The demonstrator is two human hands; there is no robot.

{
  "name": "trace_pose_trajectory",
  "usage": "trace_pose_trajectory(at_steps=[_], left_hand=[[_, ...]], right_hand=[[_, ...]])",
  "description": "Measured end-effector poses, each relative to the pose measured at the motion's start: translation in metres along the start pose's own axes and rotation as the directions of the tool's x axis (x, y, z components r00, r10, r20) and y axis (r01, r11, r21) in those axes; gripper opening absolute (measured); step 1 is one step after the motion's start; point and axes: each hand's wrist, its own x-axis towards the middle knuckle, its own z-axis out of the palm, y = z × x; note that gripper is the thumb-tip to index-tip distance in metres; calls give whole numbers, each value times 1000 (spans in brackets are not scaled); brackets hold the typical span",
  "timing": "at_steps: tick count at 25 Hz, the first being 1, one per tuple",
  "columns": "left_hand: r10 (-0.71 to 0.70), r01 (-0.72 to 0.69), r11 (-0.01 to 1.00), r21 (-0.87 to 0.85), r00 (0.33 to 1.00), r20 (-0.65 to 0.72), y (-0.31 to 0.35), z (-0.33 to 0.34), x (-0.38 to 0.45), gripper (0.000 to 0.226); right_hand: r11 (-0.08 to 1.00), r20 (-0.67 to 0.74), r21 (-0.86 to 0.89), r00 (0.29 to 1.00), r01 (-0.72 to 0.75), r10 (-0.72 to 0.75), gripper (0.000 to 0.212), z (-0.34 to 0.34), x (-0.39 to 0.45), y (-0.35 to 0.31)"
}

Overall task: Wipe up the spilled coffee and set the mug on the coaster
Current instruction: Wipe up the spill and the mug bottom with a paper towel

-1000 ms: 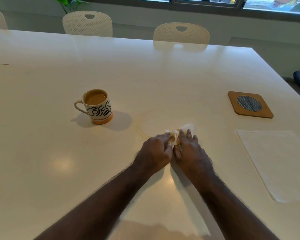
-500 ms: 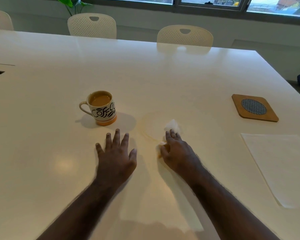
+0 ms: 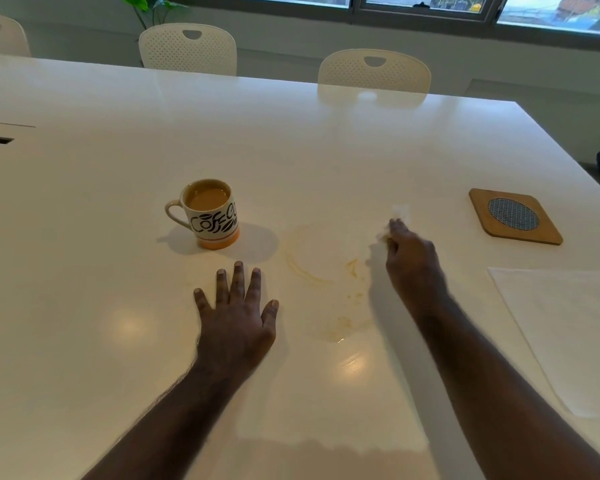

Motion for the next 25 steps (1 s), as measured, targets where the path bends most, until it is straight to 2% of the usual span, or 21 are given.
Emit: trace_pose_trajectory(at_steps=[2,5,8,11,16,19,20,23,25], left_hand=[[-2,2,1000,1,1000,2,0,0,0,73],[-3,3,1000,-11,1000,1,0,0,0,73],[1,-1,1000,-18,1000,-6,0,0,0,72],[4,-4,1000,-25,1000,-9,-1,1,1,72],[21,-22,999,-34,999,-25,-3,4,3,69],[25,-27,998,-51,998,-49,-4,3,2,66],[21,-24,998,-57,999,-50,-5,3,2,66],[7,-11,997,-75,999,-53,-4,4,1,66],[0,-4,997,-73,999,-53,-3,4,1,66]], right_hand=[[997,38,-34,997,-73,74,37,4,20,11],[978,216,-99,956,-183,200,34,23,41,7],[979,350,-205,933,-9,82,34,43,55,-24],[933,499,-267,863,243,-82,38,64,47,-70],[852,602,-136,725,505,-334,44,72,-11,-112],[750,623,-82,621,656,-475,45,56,-52,-99],[751,625,-56,610,658,-488,45,50,-65,-88],[858,597,3,687,513,-413,46,31,-99,-48],[909,578,-45,753,415,-315,47,20,-107,-17]])
